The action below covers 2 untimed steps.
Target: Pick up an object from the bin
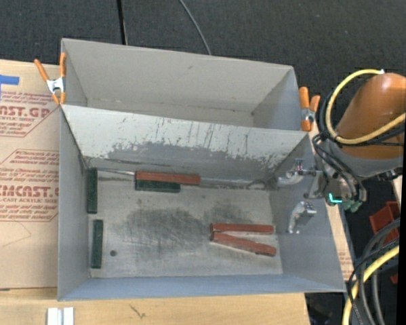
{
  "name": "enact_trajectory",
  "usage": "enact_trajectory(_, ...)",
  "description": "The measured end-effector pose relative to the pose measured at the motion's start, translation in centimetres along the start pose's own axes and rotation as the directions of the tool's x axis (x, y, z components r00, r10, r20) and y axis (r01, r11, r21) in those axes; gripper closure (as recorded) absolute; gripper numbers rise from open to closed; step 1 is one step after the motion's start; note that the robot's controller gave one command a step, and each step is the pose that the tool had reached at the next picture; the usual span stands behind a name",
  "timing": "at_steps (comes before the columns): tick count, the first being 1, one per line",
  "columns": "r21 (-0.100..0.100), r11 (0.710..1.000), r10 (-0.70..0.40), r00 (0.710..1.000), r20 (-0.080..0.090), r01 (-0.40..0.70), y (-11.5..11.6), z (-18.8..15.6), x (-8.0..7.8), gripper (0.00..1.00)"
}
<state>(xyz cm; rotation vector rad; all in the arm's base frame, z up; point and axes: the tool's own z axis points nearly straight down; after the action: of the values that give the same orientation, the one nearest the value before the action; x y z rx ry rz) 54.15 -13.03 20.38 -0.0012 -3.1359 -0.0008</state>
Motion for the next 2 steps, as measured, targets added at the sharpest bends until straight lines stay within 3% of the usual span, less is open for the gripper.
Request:
enact_trajectory(1, 0.001, 1.000, -0.001, 1.000, 0.008, 0.001, 0.0, -0.4, -0.2, 0.00)
enact_trajectory(2, 0.002, 1.000, 0.015, 1.000, 0.012, -0.015, 0.5, 5.5, 1.2, 0.00)
